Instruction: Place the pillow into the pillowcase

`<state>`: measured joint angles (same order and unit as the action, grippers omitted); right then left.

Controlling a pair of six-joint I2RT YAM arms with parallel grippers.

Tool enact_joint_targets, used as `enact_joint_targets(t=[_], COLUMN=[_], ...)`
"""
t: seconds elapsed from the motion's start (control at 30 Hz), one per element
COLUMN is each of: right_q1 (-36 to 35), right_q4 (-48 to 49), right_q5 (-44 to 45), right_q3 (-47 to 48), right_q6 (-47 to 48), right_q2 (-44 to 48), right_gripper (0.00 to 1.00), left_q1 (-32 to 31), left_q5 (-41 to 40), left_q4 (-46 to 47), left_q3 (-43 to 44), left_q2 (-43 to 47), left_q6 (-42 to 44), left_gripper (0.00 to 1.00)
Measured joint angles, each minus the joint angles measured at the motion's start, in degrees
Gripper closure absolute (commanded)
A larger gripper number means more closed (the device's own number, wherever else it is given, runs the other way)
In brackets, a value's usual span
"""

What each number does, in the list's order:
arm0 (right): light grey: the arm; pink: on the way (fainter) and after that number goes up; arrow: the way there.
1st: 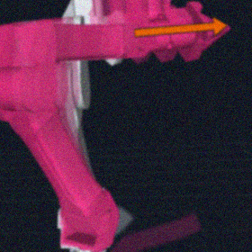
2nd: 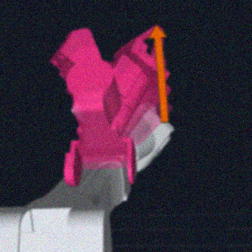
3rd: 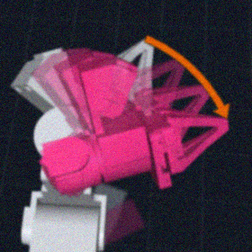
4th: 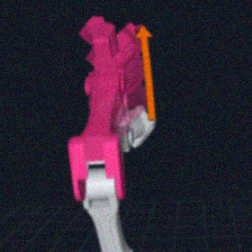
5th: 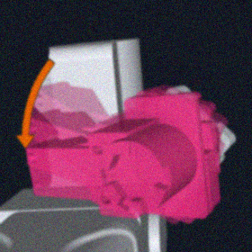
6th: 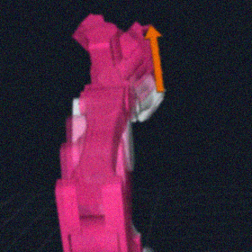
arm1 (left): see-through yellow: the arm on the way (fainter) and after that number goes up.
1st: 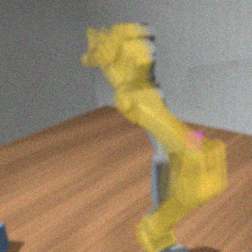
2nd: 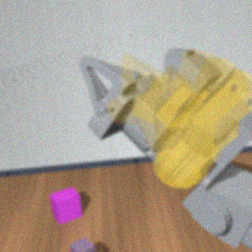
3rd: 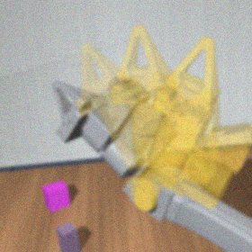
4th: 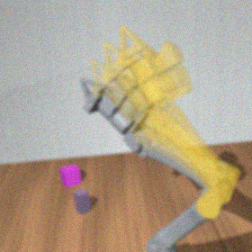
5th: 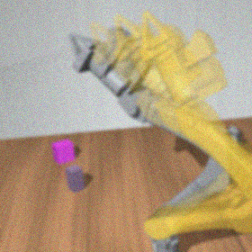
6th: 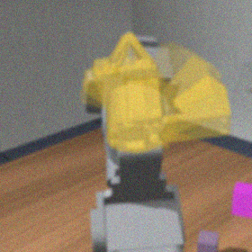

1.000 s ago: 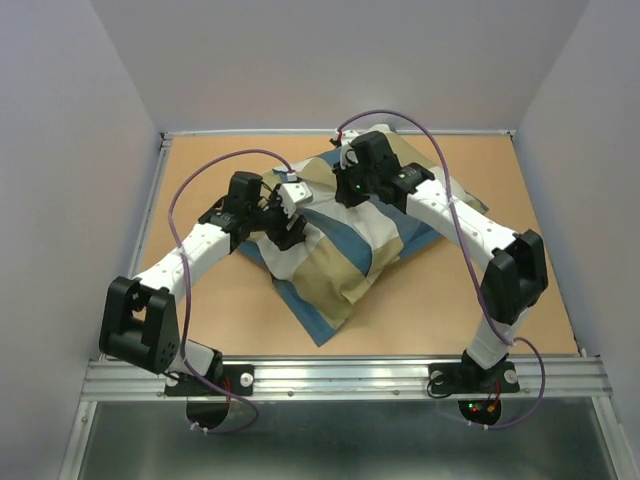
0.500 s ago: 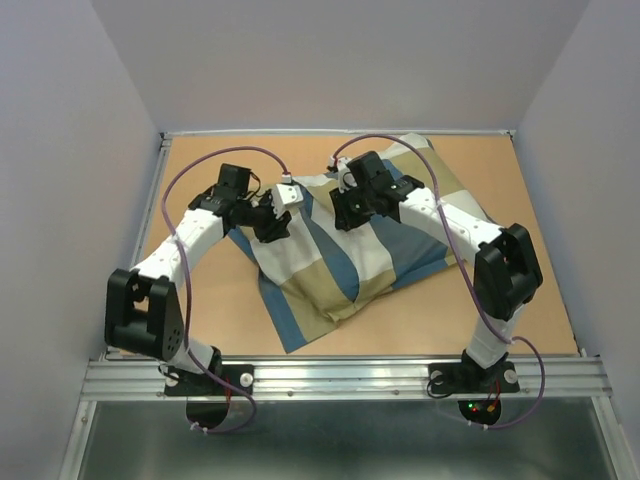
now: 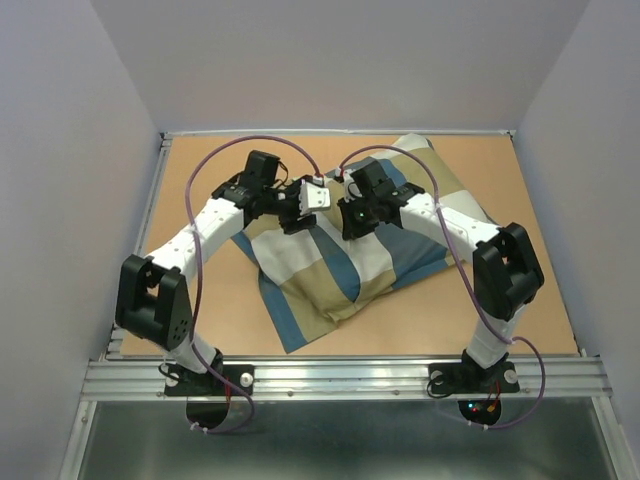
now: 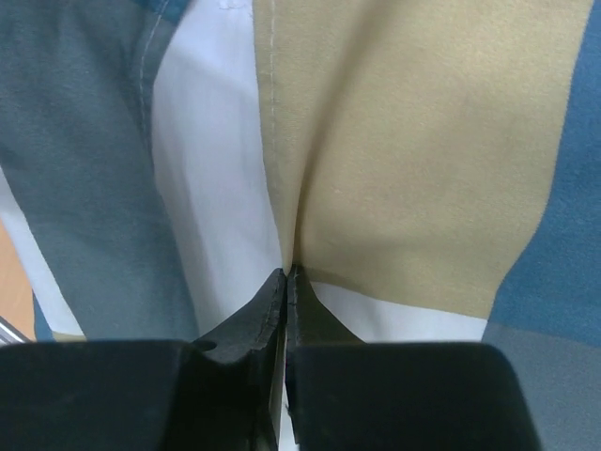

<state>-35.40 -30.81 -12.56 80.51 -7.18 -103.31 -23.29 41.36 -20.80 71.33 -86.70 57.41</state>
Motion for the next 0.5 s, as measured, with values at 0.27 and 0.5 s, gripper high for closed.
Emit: enact_joint_targets(t=[0.27, 0.5], right_q1=[2.47, 3.65], right_q4=[0.02, -0.02], right_q5=[-4.04, -6.93], right_q3=[-0.70, -0.70], right_q6=[-1.46, -2.60], right_q2=[0.85, 0.87], right_gripper=[0.99, 0.99], left_q1=[-5.88, -8.55], left_q5=[-5.53, -9.86], left_q4=[-4.39, 10.60], left_q3=[0.17, -5.84], left_q2=[-8.44, -3.48], left_q6=[13.57, 6.88], left_gripper=[1.00, 1.00])
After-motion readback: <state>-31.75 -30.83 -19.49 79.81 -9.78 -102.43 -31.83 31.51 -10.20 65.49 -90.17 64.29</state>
